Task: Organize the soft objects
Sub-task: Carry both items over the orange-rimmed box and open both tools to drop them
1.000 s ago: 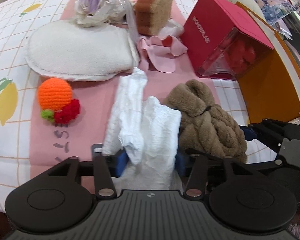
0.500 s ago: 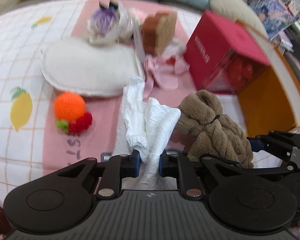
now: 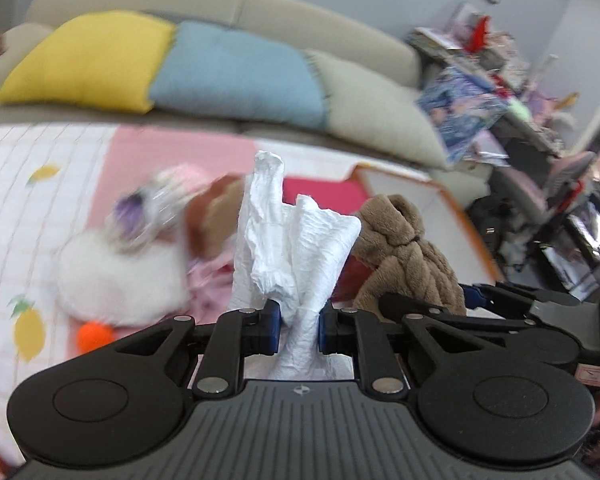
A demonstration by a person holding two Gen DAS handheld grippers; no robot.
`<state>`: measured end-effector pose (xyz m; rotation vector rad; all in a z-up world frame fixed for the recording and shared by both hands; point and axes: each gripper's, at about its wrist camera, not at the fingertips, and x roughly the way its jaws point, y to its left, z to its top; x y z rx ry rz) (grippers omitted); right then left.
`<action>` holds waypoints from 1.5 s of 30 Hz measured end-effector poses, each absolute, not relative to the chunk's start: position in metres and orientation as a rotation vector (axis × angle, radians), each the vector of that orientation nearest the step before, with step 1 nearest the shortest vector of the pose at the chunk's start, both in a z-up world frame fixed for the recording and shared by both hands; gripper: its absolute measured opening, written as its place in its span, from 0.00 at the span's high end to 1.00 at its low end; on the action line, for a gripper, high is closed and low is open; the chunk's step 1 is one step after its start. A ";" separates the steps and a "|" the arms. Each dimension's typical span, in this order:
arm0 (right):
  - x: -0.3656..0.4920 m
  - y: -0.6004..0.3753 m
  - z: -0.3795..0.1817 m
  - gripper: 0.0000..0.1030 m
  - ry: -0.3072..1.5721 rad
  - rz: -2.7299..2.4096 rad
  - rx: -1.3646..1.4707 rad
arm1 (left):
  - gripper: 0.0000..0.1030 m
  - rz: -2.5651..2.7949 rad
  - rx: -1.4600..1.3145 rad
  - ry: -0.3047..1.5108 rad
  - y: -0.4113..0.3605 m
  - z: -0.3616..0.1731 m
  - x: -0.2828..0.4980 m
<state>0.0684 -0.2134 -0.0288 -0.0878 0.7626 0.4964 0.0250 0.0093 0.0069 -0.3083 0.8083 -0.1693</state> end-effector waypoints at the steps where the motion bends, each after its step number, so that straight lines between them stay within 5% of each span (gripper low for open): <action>1: 0.070 -0.222 -0.021 0.46 0.744 0.481 -0.093 | 0.82 -0.194 -0.310 0.802 0.002 0.012 0.030; 14: 0.111 -0.322 0.009 0.46 0.764 0.262 -0.124 | 0.82 -0.491 -0.321 0.818 -0.100 0.043 0.103; 36: 0.178 -0.350 -0.079 0.45 1.097 0.227 -0.271 | 0.81 -0.468 -0.096 1.210 -0.191 -0.065 0.182; 42: 0.189 -0.348 -0.094 0.42 1.176 0.239 -0.310 | 0.73 -0.427 -0.070 1.282 -0.190 -0.074 0.184; 45: 0.191 -0.345 -0.097 0.39 1.191 0.235 -0.327 | 0.61 -0.429 -0.099 1.284 -0.184 -0.071 0.184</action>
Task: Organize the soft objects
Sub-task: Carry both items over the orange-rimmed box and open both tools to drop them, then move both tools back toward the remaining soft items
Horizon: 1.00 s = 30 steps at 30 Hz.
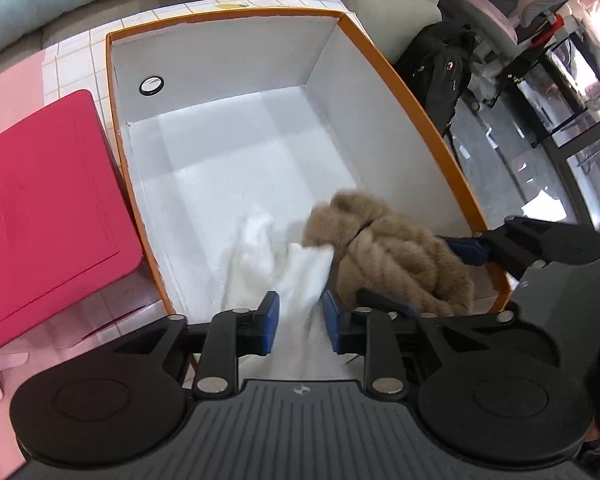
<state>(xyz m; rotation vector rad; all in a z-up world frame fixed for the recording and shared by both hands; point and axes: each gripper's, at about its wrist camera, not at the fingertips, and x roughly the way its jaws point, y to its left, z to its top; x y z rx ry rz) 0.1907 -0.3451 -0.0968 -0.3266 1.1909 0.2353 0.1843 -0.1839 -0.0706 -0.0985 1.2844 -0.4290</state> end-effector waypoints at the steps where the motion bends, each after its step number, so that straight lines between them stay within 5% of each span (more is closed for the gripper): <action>1: 0.191 -0.344 -0.098 0.39 1.196 0.233 -0.331 | 0.48 -0.431 -0.108 1.283 -0.182 -0.069 0.184; 3: 0.192 -0.344 -0.097 0.38 1.200 0.236 -0.332 | 0.27 -0.430 -0.122 1.276 -0.178 -0.064 0.186; 11: 0.180 -0.344 -0.066 0.34 1.136 0.227 -0.357 | 0.27 -0.418 -0.174 1.191 -0.168 -0.040 0.181; 14: 0.171 -0.347 -0.047 0.22 1.079 0.202 -0.338 | 0.27 -0.426 -0.170 1.080 -0.162 -0.018 0.168; 23: 0.116 -0.338 0.001 0.22 0.774 0.143 -0.140 | 0.27 -0.421 -0.117 0.736 -0.125 0.030 0.108; 30: 0.070 -0.298 -0.004 0.22 0.623 0.165 0.007 | 0.29 -0.328 -0.116 0.675 -0.081 0.023 0.061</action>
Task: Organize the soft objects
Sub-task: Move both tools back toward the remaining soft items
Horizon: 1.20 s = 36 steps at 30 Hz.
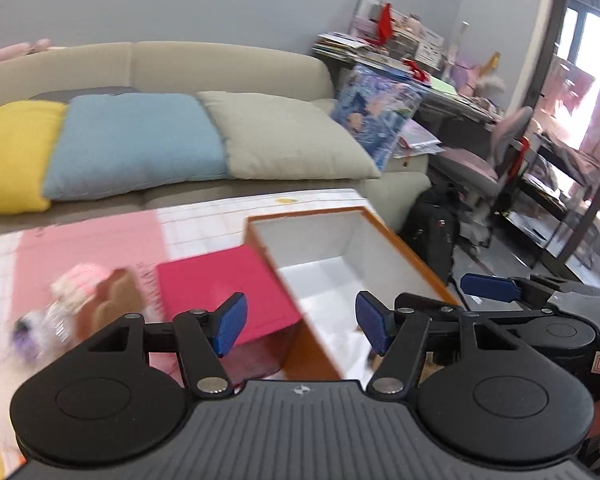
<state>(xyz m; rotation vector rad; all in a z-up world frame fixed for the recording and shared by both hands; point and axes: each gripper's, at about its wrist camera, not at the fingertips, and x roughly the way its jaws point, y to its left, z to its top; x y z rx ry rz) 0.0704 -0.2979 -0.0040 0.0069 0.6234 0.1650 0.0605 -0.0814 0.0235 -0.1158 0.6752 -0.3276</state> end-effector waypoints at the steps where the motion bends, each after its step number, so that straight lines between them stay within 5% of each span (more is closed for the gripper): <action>1: 0.064 -0.290 -0.007 0.22 0.612 0.173 0.024 | 0.29 -0.310 -0.125 0.680 -0.075 0.020 0.054; 20: 0.030 -0.172 -0.062 0.27 0.678 0.490 -0.138 | 0.32 0.028 -0.298 0.841 0.039 -0.040 -0.001; 36: 0.058 -0.103 -0.080 0.30 0.690 0.627 -0.211 | 0.31 0.210 -0.217 0.990 0.099 -0.098 0.029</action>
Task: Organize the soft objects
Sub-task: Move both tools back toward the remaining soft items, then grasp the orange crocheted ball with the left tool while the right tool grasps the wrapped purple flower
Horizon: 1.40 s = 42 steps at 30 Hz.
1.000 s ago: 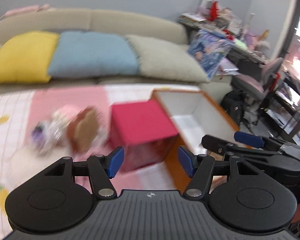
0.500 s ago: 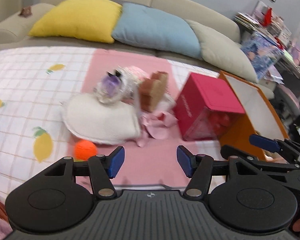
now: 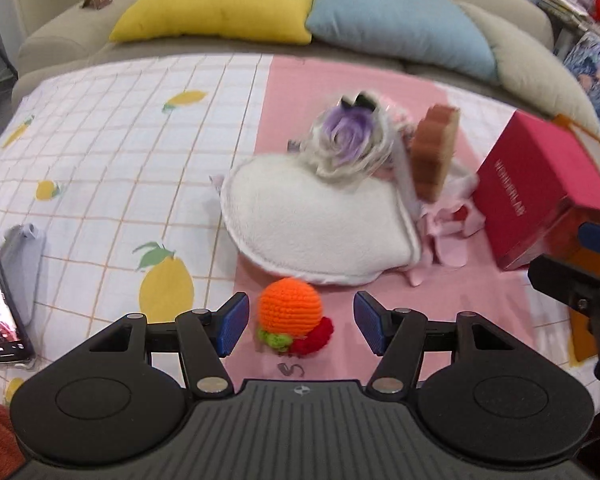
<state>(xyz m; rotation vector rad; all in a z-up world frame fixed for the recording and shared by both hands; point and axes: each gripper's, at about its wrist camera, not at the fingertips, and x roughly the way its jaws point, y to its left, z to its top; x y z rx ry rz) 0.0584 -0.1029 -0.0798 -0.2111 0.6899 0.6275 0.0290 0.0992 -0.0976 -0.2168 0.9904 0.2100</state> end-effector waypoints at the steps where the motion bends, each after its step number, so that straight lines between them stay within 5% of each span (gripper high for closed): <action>1: 0.060 -0.100 -0.081 0.30 0.695 0.633 -0.214 | 0.31 0.208 -0.225 1.003 0.101 -0.102 0.031; 8: 0.073 -0.082 -0.091 0.30 0.719 0.660 -0.223 | 0.32 0.209 -0.253 1.063 0.108 -0.122 0.041; 16: 0.085 -0.060 -0.094 0.31 0.701 0.703 -0.240 | 0.49 0.190 -0.290 1.100 0.113 -0.130 0.044; 34: 0.156 0.024 -0.102 0.32 0.663 0.748 -0.281 | 0.50 0.233 -0.329 0.931 0.144 -0.065 0.050; 42: 0.162 0.029 -0.119 0.56 0.739 0.749 -0.262 | 0.50 0.234 -0.341 0.930 0.146 -0.067 0.053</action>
